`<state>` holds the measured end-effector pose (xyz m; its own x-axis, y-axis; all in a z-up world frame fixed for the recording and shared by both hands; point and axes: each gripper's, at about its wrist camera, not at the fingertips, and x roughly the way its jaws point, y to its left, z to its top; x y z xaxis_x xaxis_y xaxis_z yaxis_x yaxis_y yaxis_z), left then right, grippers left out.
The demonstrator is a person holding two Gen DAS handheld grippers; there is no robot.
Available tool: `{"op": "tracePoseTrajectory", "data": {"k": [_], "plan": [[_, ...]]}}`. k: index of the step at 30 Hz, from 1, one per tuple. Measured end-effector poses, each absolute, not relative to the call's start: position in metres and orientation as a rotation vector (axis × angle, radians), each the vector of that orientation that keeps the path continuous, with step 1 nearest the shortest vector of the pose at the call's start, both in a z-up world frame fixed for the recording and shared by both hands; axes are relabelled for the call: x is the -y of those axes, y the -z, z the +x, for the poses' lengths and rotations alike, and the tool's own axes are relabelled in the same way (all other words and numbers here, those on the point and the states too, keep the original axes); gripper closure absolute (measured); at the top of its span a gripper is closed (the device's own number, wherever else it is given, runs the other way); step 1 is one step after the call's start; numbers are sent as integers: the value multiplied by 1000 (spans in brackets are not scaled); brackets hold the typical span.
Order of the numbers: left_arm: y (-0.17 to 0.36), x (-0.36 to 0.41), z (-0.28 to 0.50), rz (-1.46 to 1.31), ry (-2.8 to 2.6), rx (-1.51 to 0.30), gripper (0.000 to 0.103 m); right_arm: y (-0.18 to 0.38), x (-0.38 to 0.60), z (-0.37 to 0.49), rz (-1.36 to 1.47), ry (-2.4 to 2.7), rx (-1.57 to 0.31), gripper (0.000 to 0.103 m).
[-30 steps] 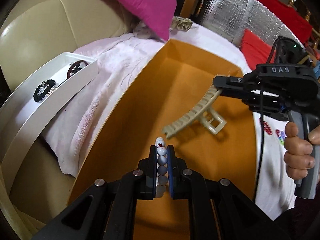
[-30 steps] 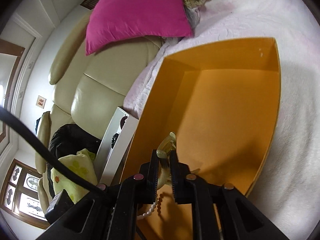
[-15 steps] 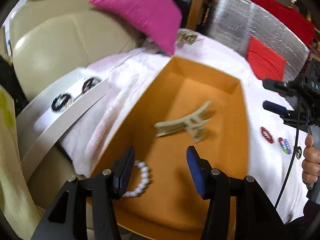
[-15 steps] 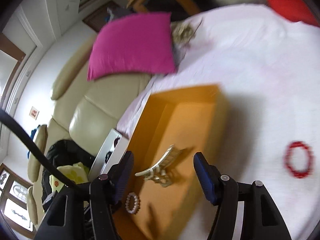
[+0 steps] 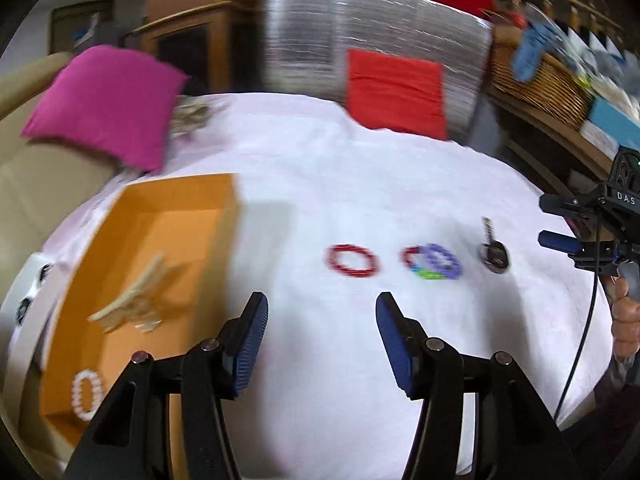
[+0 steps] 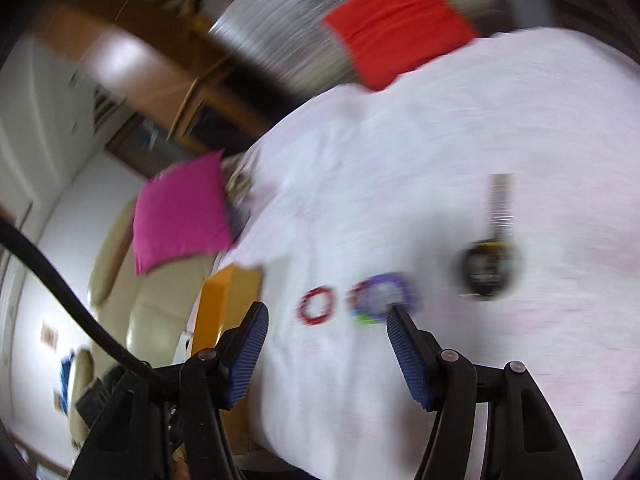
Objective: Organize jewelry
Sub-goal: 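Grasp the black hair tie beside the watch with the right tool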
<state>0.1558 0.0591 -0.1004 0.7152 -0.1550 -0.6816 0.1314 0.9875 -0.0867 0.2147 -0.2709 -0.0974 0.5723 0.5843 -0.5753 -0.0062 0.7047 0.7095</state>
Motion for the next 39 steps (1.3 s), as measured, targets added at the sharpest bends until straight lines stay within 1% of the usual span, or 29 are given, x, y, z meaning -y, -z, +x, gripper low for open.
{"op": "tracePoseTrajectory", "data": {"k": [2, 4, 5, 7, 8, 9, 11, 12, 20, 24, 29, 31, 33, 34, 36, 39], "plan": [[106, -41, 164, -31, 190, -767, 46, 109, 303, 214, 788, -344, -912, 37], [115, -19, 179, -24, 228, -760, 46, 121, 328, 217, 839, -337, -913, 41], [119, -13, 183, -20, 243, -759, 46, 131, 339, 219, 876, -323, -927, 44], [125, 4, 194, -17, 292, -756, 46, 150, 354, 226, 936, -310, -970, 55], [128, 10, 198, -26, 318, -752, 48, 155, 356, 229, 943, -311, -985, 63], [131, 16, 202, -42, 350, -749, 55, 159, 359, 233, 943, -308, -1000, 63], [136, 25, 208, -64, 411, -745, 64, 160, 358, 240, 939, -307, -1007, 63], [139, 28, 211, -69, 426, -751, 67, 160, 357, 244, 929, -316, -1005, 63], [150, 33, 234, -80, 404, -825, 68, 182, 337, 271, 853, -282, -1078, 63], [151, 26, 239, -115, 400, -841, 68, 180, 332, 278, 803, -268, -1052, 63], [152, 27, 239, -111, 403, -849, 68, 184, 322, 286, 759, -250, -1072, 63], [152, 26, 240, -105, 401, -850, 68, 187, 318, 287, 731, -240, -1083, 68], [153, 25, 240, -105, 399, -851, 68, 189, 312, 286, 707, -246, -1109, 84], [153, 24, 241, -106, 396, -852, 68, 190, 308, 284, 693, -257, -1124, 89], [154, 22, 241, -107, 385, -855, 68, 186, 301, 278, 673, -297, -1133, 93], [156, 19, 242, -119, 377, -859, 68, 177, 302, 267, 781, -437, -1089, 94]]}}
